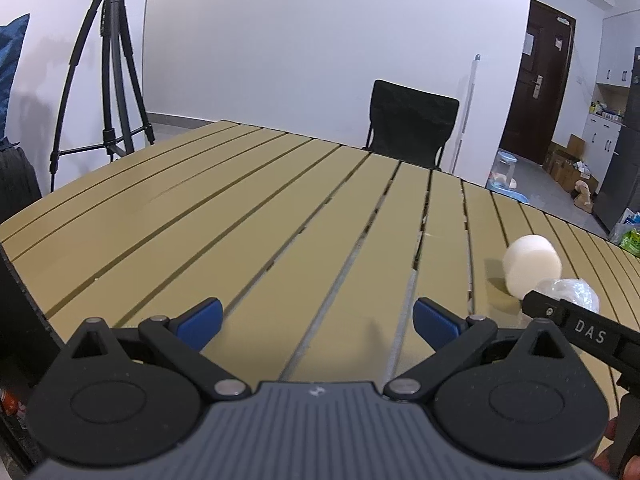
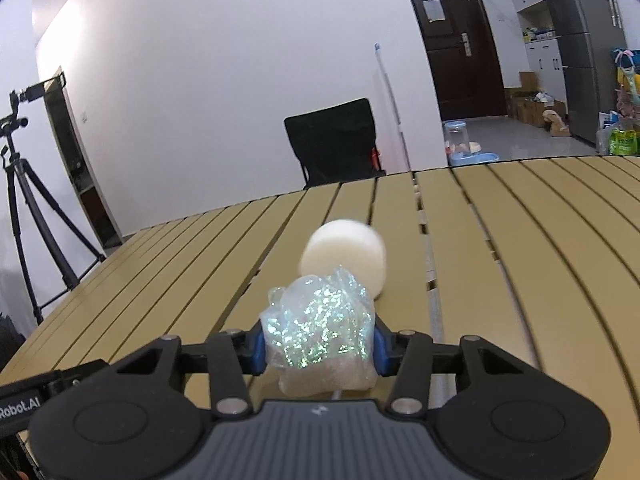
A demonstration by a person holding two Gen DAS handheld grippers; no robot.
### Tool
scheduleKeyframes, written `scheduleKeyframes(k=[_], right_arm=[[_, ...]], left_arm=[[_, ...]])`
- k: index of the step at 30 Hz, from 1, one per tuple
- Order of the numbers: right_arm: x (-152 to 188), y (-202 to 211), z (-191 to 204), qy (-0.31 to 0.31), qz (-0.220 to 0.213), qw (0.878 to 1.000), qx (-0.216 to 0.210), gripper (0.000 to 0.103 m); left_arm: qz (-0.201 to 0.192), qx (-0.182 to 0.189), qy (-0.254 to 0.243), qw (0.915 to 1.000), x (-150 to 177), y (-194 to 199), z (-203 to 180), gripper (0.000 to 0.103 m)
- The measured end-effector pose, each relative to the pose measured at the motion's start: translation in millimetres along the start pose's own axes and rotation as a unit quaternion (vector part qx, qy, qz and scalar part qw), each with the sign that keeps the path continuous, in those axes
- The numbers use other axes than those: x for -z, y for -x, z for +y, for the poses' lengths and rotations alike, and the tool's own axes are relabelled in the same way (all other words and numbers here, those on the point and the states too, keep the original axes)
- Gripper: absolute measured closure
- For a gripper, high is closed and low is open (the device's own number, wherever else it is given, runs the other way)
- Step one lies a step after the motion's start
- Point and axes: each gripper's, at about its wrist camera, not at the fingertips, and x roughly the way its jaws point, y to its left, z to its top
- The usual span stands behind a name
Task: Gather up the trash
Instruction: 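Grasp the white foam cylinder with the left gripper while right holds the bag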
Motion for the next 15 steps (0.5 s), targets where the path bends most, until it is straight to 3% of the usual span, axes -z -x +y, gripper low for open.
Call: scheduleKeyframes(k=[7,15], right_arm=[[-6.9,20.3,-36.5,-0.015,-0.018,1.0,0.017,0.057],[-16.4,49.6,-77.7,-0.006,-0.052,0.996,0.065,0.058]], left_arm=[[-0.002,0.019,0.0,0.9998,1.6,4.2,-25.3,0.0],[0.003,0.044,-0.009,0.999,10.9,5.6,-66.5,0.0]])
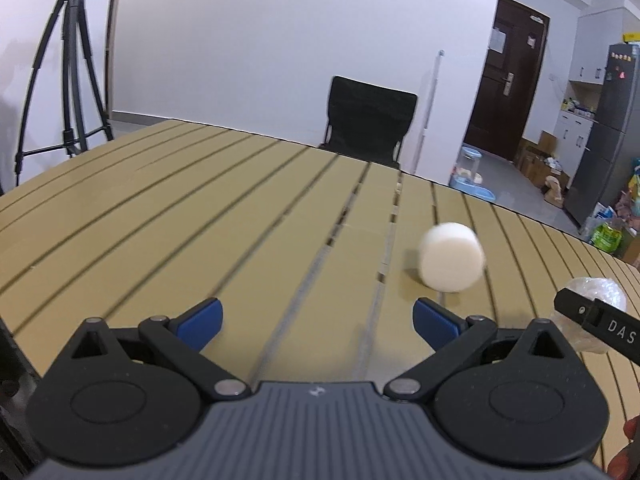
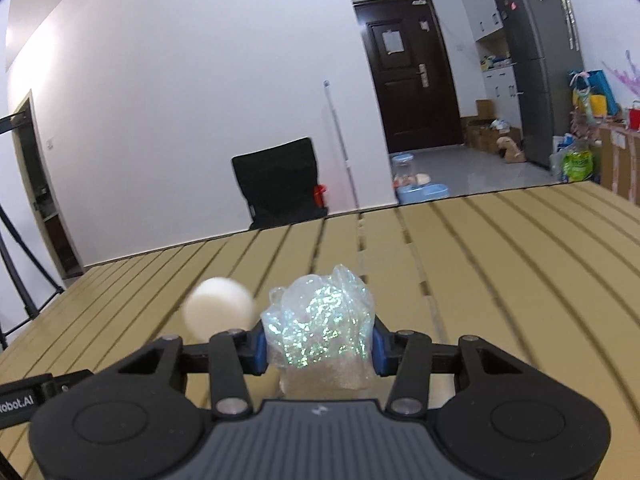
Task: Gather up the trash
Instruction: 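Grasp the white foam cylinder with the left gripper while right holds the bag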
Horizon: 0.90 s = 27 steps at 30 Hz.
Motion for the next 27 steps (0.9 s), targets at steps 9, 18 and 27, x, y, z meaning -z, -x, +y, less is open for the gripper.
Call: scheduleKeyframes(k=[9,18,27], right_arm=[[-11.1,14.4,-62.6,-0.03,-0.012,0.999,0.022,0.061],[-15.4,16.7,-109.6,-0.055,-0.019,0.997,0.049,0.061],[-15.1,19.3,-138.5,-0.069,-0.022,0.995,0.067,0.061]], left_arm=[[-0.002,0.016,-0.018,0.9997,-1.5,-2.7,-46.6,0.0],[-0.005,0.013,-0.072,0.9973,-24.0,-31.2,-89.8,0.0],[0.044,0.003,-0.1,0.994,-31.8,-83.3,-132.3,0.0]])
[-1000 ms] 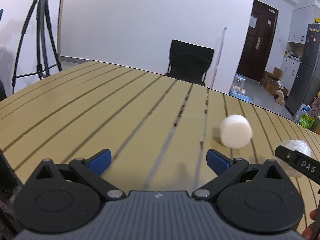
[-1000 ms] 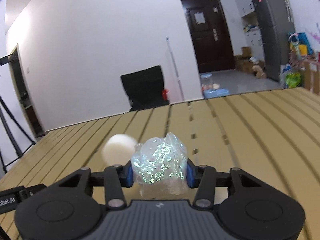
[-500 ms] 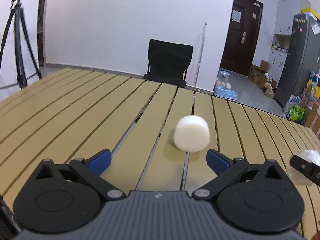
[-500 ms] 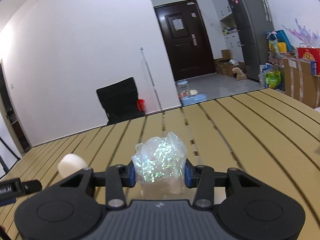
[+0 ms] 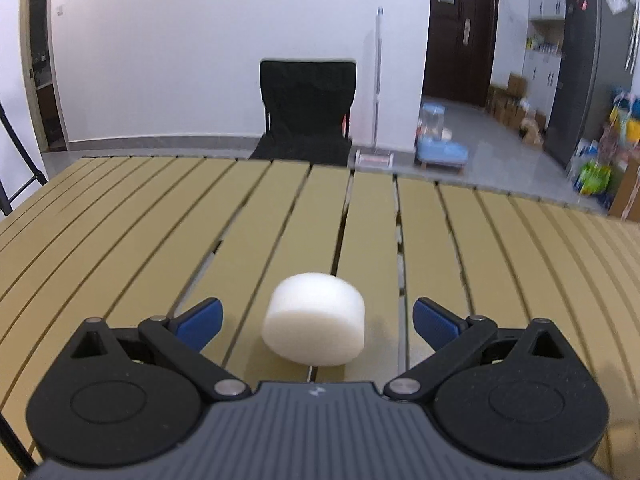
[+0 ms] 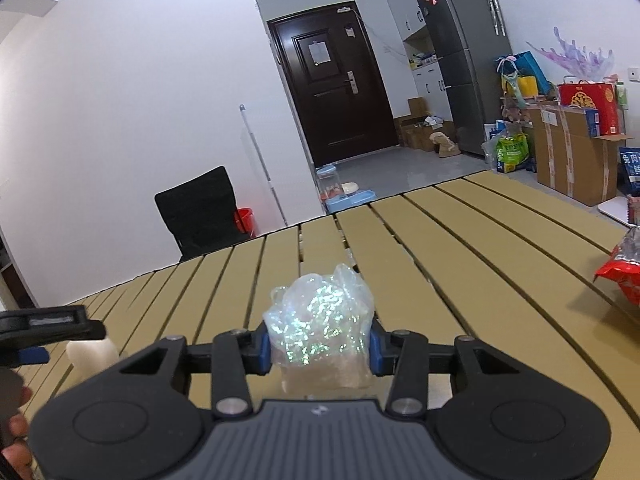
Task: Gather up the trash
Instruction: 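Grasp the white foam cylinder with the left gripper while right holds the bag, then carry the foam cylinder and plastic bag down toward the black bin with both grippers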
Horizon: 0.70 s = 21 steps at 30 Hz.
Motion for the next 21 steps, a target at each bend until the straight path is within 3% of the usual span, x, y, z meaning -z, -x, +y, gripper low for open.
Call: scheduleKeyframes(k=[8,10,11,12,13,21], right_arm=[[3.0,-4.5,-3.6,-0.003,0.004,1.0,-0.003,0.061],[2.9,-6.2,-3.0,-0.003,0.006,1.0,-0.004,0.061],[2.8,-6.5,-3.1,-0.002,0.007,1.0,-0.004,0.061],[2.7,-6.3,-2.7,-0.002,0.007,1.0,-0.005,0.061],[2.2,-6.2,-2.2,-0.003,0.007,1.0,-0.005,0.061],[2.5,-3.5,0.5,0.0,0.008,1.0,-0.015,0.061]], left_arm=[[0.015,-0.035,-0.02,0.9991,-0.4,-19.0,-10.0,0.001],[0.014,-0.036,-0.022,0.999,0.6,-18.7,-8.4,0.007],[0.016,-0.034,-0.02,0.9991,1.8,-18.1,-6.7,0.019],[0.02,-0.03,-0.019,0.9992,2.2,-18.3,-5.3,0.039],[0.027,-0.023,-0.018,0.9992,1.9,-20.3,-4.2,0.046],[0.004,-0.02,-0.017,0.9996,0.7,-3.9,5.2,0.047]])
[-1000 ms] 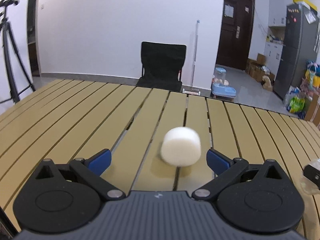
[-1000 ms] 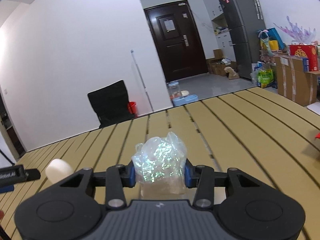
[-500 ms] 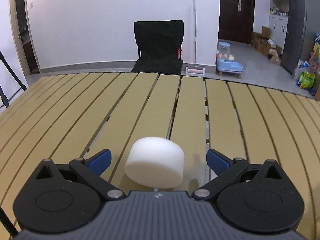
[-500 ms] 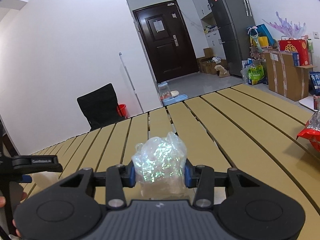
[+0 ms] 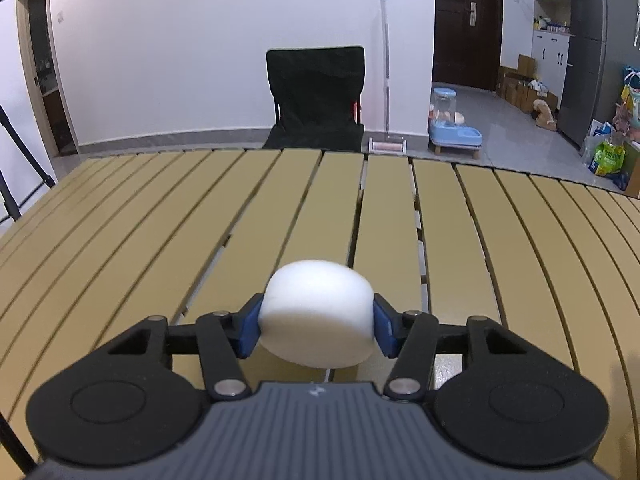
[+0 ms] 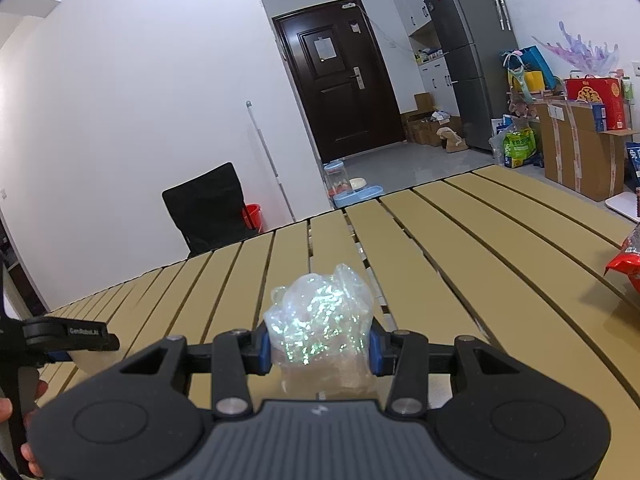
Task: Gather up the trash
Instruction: 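Carry the foam cylinder and plastic bag down toward the black bin with both grippers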
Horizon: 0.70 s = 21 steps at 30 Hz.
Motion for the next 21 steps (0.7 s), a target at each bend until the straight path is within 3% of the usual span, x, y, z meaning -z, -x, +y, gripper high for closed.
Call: scheduleKeyframes(k=[11,21], right_arm=[[4.3,19.9,27.0,0.034,0.003,0.999,-0.01,0.061],[6.6,62.5,57.6,0.064,0.0,0.998,-0.02,0.061]], left_arm=[[-0.028,0.031,-0.007,0.9991,3.1,49.4,10.0,0.047],[-0.061,0.056,-0.016,0.9965,13.6,118.0,28.6,0.047]])
